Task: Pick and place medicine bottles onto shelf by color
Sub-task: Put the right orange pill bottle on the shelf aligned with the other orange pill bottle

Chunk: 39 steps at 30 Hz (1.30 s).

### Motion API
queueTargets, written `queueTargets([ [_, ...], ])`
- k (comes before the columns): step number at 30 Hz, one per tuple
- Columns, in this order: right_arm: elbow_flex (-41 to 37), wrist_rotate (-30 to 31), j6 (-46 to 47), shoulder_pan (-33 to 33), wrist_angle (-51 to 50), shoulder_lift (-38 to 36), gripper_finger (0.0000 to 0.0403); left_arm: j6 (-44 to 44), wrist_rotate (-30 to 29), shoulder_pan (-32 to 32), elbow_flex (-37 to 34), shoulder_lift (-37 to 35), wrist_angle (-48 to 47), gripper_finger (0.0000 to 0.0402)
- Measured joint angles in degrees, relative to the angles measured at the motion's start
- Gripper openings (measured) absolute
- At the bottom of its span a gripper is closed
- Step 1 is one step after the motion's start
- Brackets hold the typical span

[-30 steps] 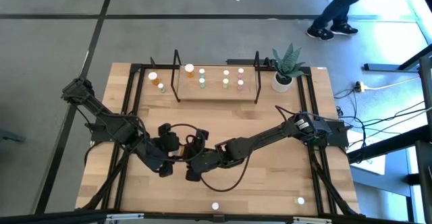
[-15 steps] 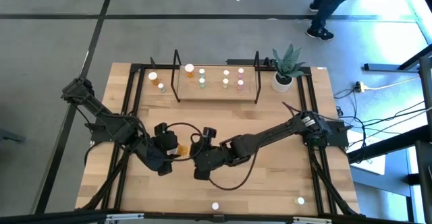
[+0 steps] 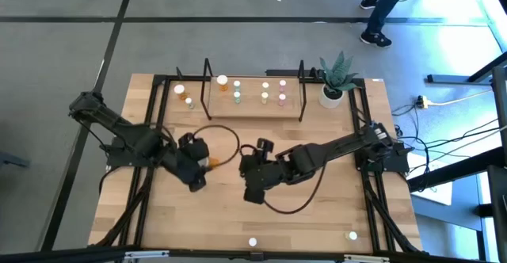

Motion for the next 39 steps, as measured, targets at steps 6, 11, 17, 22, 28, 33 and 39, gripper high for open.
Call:
queueTargets([
  [6,0.00,-0.04,-0.08,0.54,-3.29,-3.66,0.0213,5.13,4.67,7.86,2.23,-2.86,-5.58,0.0195],
  [11,0.00,0.00,-0.18,0.47,-3.71,-6.20,0.0213,13.02,9.33,17.03,8.19,-2.23,-11.51,0.0195],
  [17,0.00,-1.31,-0.42,0.39,-5.84,-9.18,0.0213,23.91,13.11,29.70,13.80,-0.95,-14.11,0.0195],
  [22,0.00,-1.98,-1.90,-0.54,-8.09,-11.63,0.0214,31.66,16.08,38.67,16.29,3.21,-14.84,0.0195],
  [28,0.06,-2.09,-6.26,-2.40,-8.76,-12.87,0.0214,39.22,16.75,46.09,20.13,11.91,-14.81,0.0195],
  [33,0.04,-6.19,-10.92,-5.37,-9.35,-12.87,0.0214,43.43,16.60,50.35,23.74,19.92,-14.60,0.0195],
  [39,0.04,-9.45,-14.65,-9.31,-9.45,-12.87,0.0214,44.91,14.92,54.81,25.41,27.43,-14.41,0.0195],
])
